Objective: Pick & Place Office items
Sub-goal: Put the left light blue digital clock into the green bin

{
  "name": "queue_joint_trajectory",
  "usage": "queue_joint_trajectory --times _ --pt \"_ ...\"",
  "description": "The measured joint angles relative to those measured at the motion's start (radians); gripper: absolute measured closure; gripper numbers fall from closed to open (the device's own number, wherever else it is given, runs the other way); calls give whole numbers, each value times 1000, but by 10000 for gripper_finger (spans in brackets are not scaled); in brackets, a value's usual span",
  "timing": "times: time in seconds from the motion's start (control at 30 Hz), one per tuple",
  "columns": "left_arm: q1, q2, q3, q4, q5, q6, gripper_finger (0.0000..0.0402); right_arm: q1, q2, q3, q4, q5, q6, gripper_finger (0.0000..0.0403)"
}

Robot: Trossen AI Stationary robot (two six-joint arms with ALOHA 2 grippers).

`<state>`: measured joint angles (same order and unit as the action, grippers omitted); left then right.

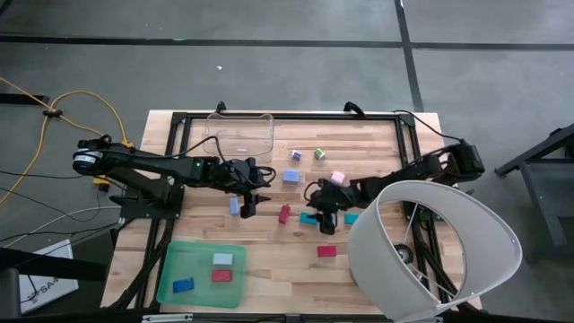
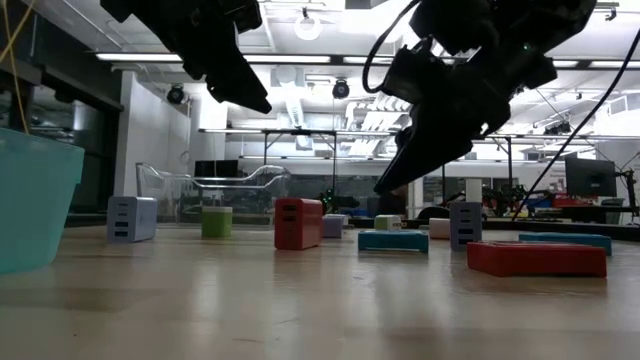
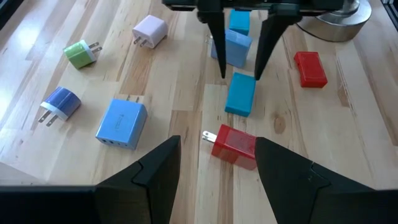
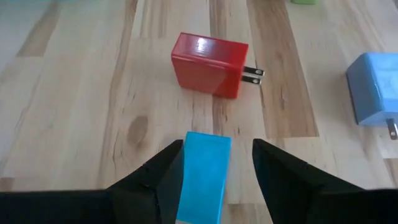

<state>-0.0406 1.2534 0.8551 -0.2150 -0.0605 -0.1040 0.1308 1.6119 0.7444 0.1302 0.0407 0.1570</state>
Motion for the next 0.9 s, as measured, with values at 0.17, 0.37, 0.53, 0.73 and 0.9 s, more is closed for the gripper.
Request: queue_joint_trajectory --times 0.17,0.37,0.53,0.73,0.9 --pt "0 0 0 0 0 0 202 16 0 0 14 19 -2 224" --pt "0 0 0 0 0 0 202 15 -1 20 -22 32 -3 224" --pt "0 0 0 0 0 0 202 15 -1 127 -182 34 -11 224" --pt "0 0 0 0 0 0 202 15 -2 201 -284 39 -11 224" --pt "0 0 0 0 0 0 202 16 26 202 -287 39 6 224"
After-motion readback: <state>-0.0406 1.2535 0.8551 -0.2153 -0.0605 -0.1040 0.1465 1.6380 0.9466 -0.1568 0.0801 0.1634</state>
